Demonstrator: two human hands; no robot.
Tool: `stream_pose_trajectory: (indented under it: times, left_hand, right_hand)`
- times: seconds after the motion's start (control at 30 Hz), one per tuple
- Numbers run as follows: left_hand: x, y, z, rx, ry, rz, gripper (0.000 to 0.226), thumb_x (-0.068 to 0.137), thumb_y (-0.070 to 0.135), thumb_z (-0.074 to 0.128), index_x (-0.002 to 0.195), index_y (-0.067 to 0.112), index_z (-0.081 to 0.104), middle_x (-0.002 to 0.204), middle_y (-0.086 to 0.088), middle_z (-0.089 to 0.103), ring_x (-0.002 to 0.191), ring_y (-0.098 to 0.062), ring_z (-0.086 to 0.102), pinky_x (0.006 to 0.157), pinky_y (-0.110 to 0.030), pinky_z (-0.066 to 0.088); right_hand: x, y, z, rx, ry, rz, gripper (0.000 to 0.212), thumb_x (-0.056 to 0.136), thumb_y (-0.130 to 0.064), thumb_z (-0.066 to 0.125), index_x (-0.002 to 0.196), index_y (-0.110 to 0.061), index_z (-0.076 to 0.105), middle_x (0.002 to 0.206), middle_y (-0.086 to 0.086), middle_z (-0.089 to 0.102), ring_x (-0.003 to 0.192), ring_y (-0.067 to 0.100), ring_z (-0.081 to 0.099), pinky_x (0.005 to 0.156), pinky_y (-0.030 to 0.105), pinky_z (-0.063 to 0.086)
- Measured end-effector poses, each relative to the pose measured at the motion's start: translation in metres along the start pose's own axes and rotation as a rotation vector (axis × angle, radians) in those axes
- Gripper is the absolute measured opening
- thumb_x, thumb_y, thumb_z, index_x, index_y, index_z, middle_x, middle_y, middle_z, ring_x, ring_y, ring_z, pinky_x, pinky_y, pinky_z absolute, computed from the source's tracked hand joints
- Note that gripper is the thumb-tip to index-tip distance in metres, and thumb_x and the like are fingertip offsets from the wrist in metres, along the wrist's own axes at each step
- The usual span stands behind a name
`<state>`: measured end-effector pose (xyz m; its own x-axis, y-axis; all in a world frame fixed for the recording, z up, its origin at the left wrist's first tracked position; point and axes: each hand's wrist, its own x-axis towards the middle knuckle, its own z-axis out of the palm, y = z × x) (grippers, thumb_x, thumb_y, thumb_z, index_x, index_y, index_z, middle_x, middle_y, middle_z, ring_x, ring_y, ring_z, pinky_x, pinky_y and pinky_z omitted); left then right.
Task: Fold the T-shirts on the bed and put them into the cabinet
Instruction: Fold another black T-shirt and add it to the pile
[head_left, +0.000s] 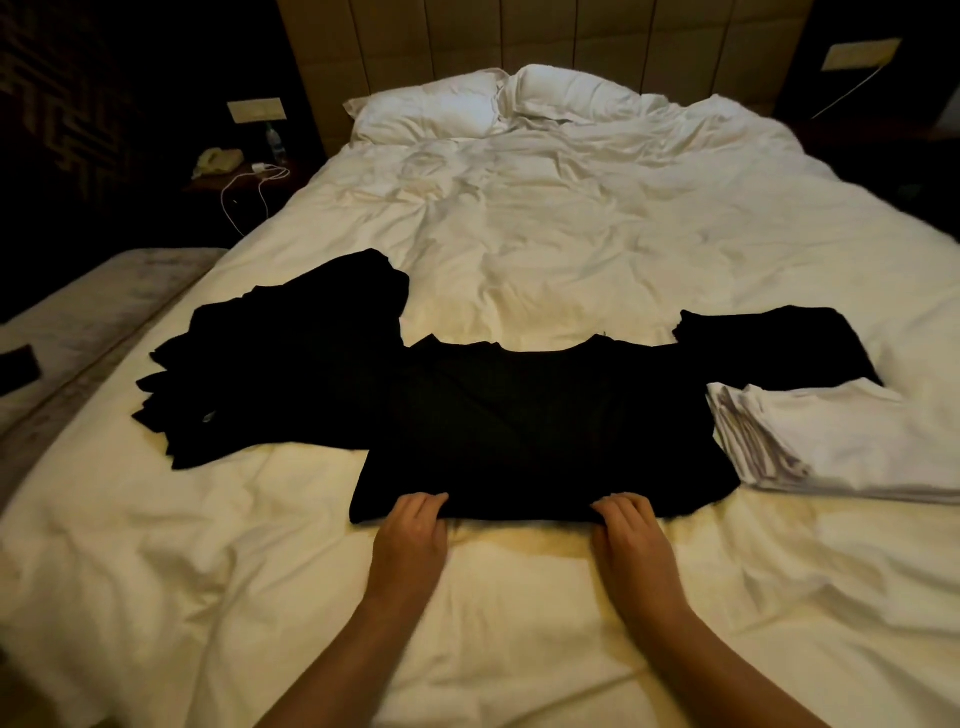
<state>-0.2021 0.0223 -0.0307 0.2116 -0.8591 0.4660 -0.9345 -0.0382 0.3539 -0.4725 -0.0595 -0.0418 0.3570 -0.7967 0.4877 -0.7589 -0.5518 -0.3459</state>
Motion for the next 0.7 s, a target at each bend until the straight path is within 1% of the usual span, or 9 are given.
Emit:
stream_pose_trajectory:
  times: [0.03,0.1,0.13,0.2,0.3,0.43,0.53,0.6,0.7]
  left_hand:
    - [-0.007,0.001,-0.002,-0.005,0.002,-0.013,0.035,0.072,-0.008,0.078,0.105,0.005,0.074,0.101,-0.008,0.072,0.094,-0.026,0.069,0.082,-0.033,0.056]
    - [-0.022,0.001,-0.008,-0.012,0.001,-0.039,0.027,0.079,0.001,0.068,0.105,0.008,0.074,0.101,-0.005,0.072,0.095,-0.024,0.068,0.079,-0.032,0.057]
    - [-0.031,0.001,-0.012,-0.023,-0.004,-0.061,0.026,0.080,0.007,0.064,0.104,0.009,0.074,0.101,-0.004,0.071,0.095,-0.023,0.068,0.078,-0.032,0.057]
    - [-0.045,0.004,-0.018,-0.048,-0.015,-0.094,0.027,0.084,0.015,0.055,0.102,0.009,0.074,0.100,-0.003,0.071,0.094,-0.023,0.067,0.078,-0.032,0.057]
    - [-0.061,0.010,-0.029,-0.061,-0.017,-0.112,0.038,0.086,0.025,0.043,0.101,0.010,0.075,0.098,-0.003,0.072,0.093,-0.022,0.067,0.077,-0.032,0.056]
    - [-0.075,0.014,-0.034,-0.059,0.012,-0.118,0.037,0.083,0.024,0.043,0.097,0.010,0.075,0.096,-0.003,0.072,0.093,-0.019,0.064,0.077,-0.030,0.054]
    - [-0.080,0.016,-0.032,-0.036,-0.001,-0.131,0.028,0.080,0.015,0.053,0.096,0.009,0.075,0.097,-0.003,0.071,0.099,-0.016,0.057,0.078,-0.033,0.057]
    - [-0.081,0.018,-0.032,0.033,-0.042,-0.106,0.027,0.076,0.014,0.060,0.097,0.008,0.076,0.097,-0.003,0.071,0.102,-0.020,0.058,0.078,-0.037,0.059]
    - [-0.082,0.026,-0.033,0.099,-0.095,-0.074,0.031,0.078,0.021,0.061,0.103,0.008,0.075,0.100,-0.003,0.070,0.102,-0.024,0.059,0.081,-0.039,0.058]
  right_hand:
    - [-0.007,-0.004,-0.002,0.003,0.008,-0.001,0.023,0.085,-0.006,0.061,0.105,-0.002,0.070,0.102,0.011,0.067,0.106,0.024,0.050,0.083,0.033,0.051]
    - [-0.021,-0.012,-0.006,0.009,0.003,-0.002,0.033,0.089,-0.018,0.046,0.104,-0.003,0.071,0.102,0.008,0.068,0.105,0.022,0.051,0.083,0.032,0.051]
    - [-0.029,-0.016,-0.009,0.016,0.005,-0.009,0.036,0.089,-0.021,0.043,0.103,-0.004,0.071,0.100,0.007,0.068,0.104,0.021,0.052,0.083,0.032,0.052]
    - [-0.045,-0.021,-0.014,0.030,0.015,-0.022,0.036,0.089,-0.021,0.043,0.102,-0.004,0.072,0.098,0.006,0.068,0.102,0.021,0.052,0.082,0.031,0.052]
    - [-0.062,-0.025,-0.021,0.038,0.018,-0.020,0.035,0.089,-0.022,0.044,0.101,-0.005,0.072,0.097,0.005,0.067,0.101,0.020,0.053,0.080,0.032,0.053]
    - [-0.071,-0.025,-0.025,0.043,0.014,-0.019,0.032,0.089,-0.019,0.046,0.100,-0.004,0.071,0.096,0.006,0.067,0.099,0.021,0.054,0.079,0.031,0.051]
    - [-0.076,-0.023,-0.024,0.050,-0.033,-0.002,0.026,0.087,-0.017,0.053,0.102,-0.005,0.071,0.098,0.004,0.065,0.101,0.021,0.052,0.075,0.037,0.056]
    - [-0.078,-0.024,-0.026,0.064,-0.059,0.014,0.029,0.090,-0.025,0.052,0.103,-0.007,0.071,0.100,0.003,0.065,0.104,0.020,0.051,0.072,0.037,0.059]
    - [-0.079,-0.029,-0.035,0.089,-0.047,0.043,0.040,0.091,-0.043,0.050,0.102,-0.010,0.070,0.103,0.001,0.064,0.107,0.020,0.053,0.078,0.029,0.054]
